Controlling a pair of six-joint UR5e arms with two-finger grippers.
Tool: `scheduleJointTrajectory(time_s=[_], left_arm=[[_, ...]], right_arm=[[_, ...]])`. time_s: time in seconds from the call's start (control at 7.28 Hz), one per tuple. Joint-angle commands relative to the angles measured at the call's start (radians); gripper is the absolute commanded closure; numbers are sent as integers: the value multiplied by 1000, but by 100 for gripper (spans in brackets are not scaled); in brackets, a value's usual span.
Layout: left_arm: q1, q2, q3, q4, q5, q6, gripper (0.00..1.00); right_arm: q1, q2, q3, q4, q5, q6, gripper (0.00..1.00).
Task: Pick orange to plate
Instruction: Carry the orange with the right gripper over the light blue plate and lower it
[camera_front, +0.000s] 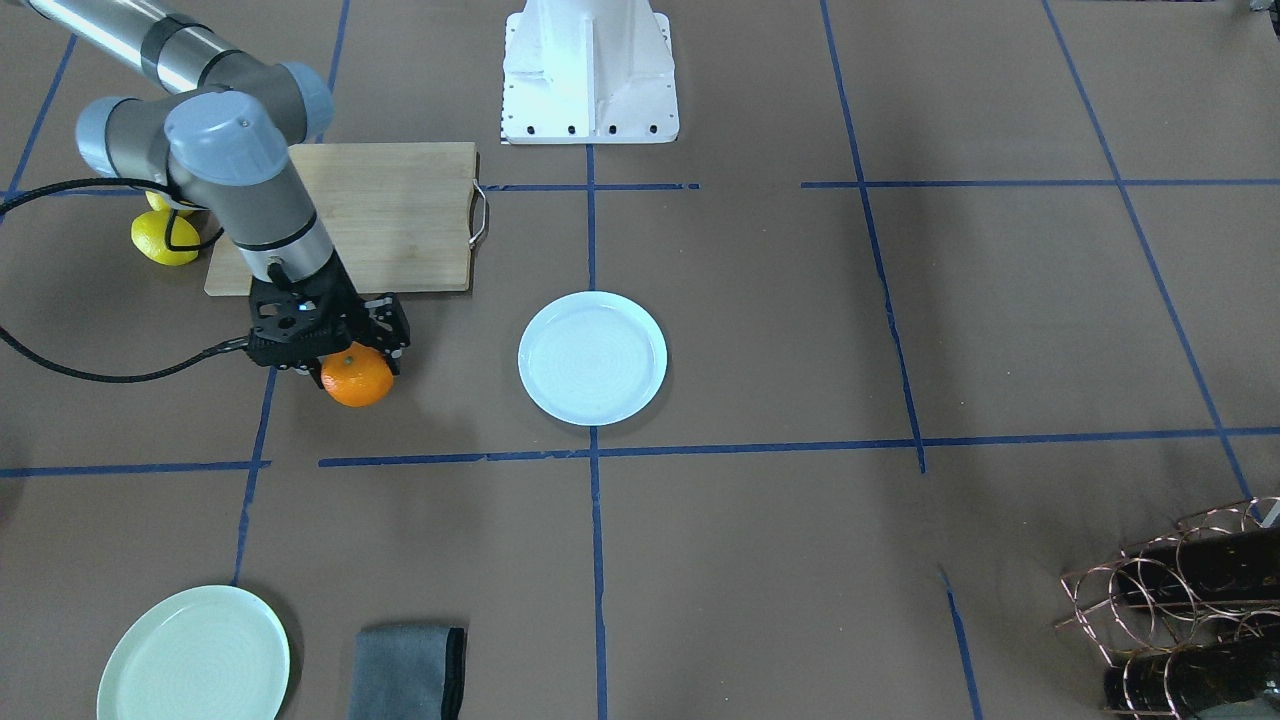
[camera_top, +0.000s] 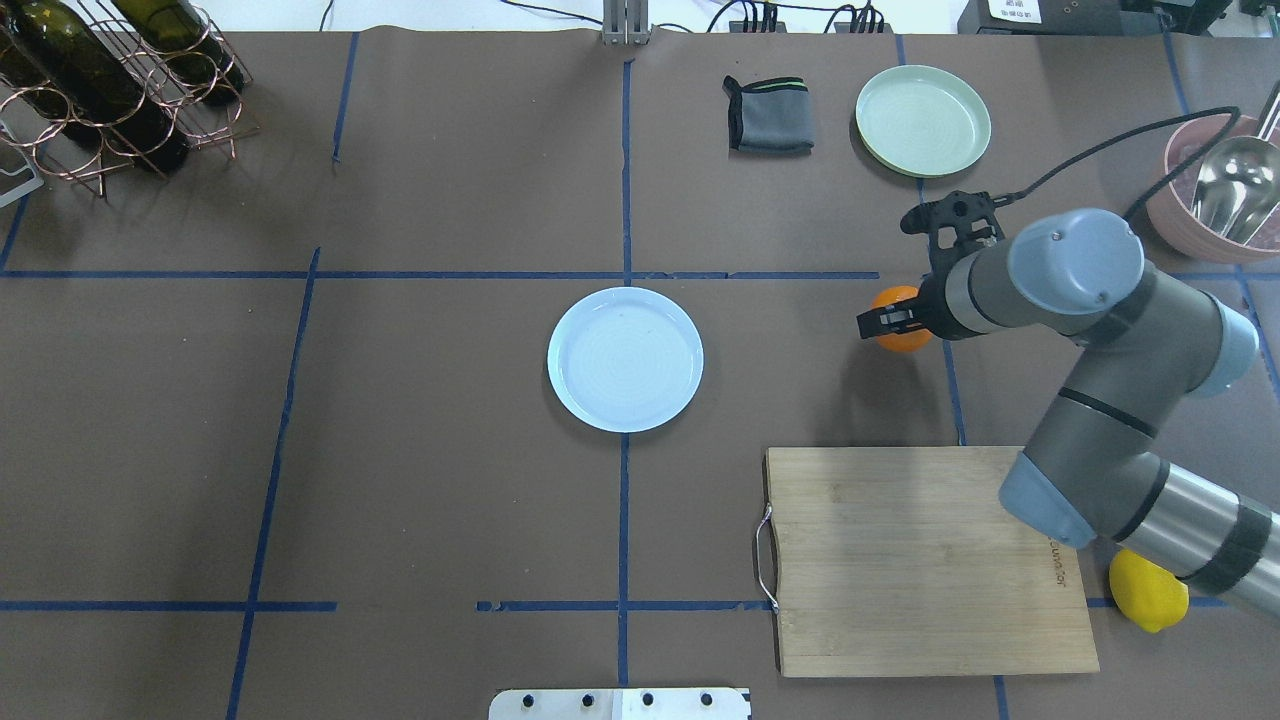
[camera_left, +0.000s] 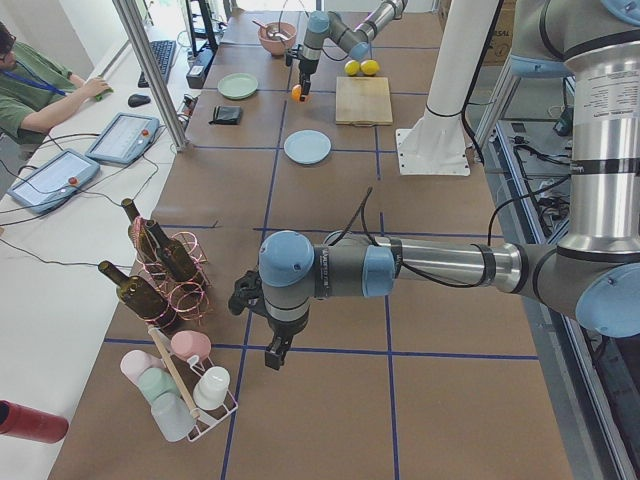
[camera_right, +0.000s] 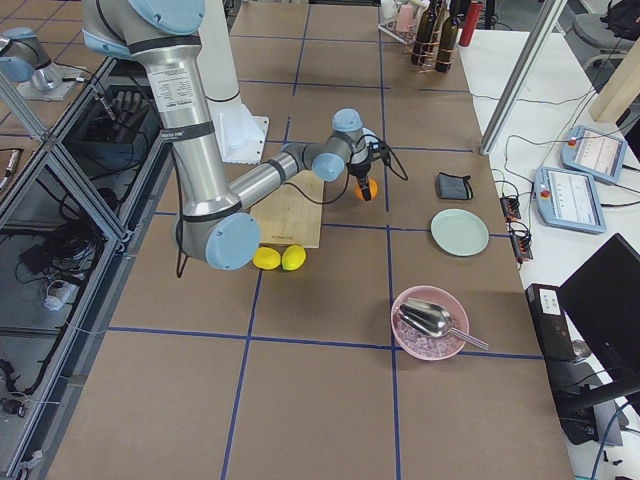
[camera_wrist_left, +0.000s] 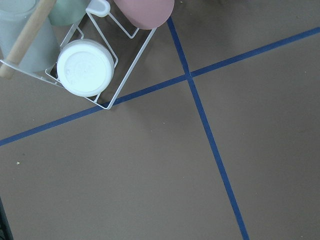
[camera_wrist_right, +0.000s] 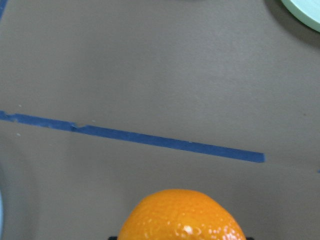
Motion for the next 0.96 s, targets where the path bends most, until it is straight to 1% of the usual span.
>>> scheduleJointTrajectory(time_s=[0.0, 0.27, 0.41, 0.69, 0.82], left_arm=[[0, -1, -4, 0, 0, 0, 0], [0, 0, -13, 0, 0, 0, 0], [0, 0, -16, 2, 0, 0, 0], [0, 2, -16, 2, 0, -2, 0], [0, 2, -16, 2, 0, 0, 0]], right_arm=[[-85, 191, -81, -118, -99, 160, 77], [-147, 391, -309, -114, -179, 269, 76], [-176, 417, -331, -115, -193, 290, 76], [-222, 414, -337, -123, -233, 302, 75], [-230, 414, -342, -121, -237, 320, 74]])
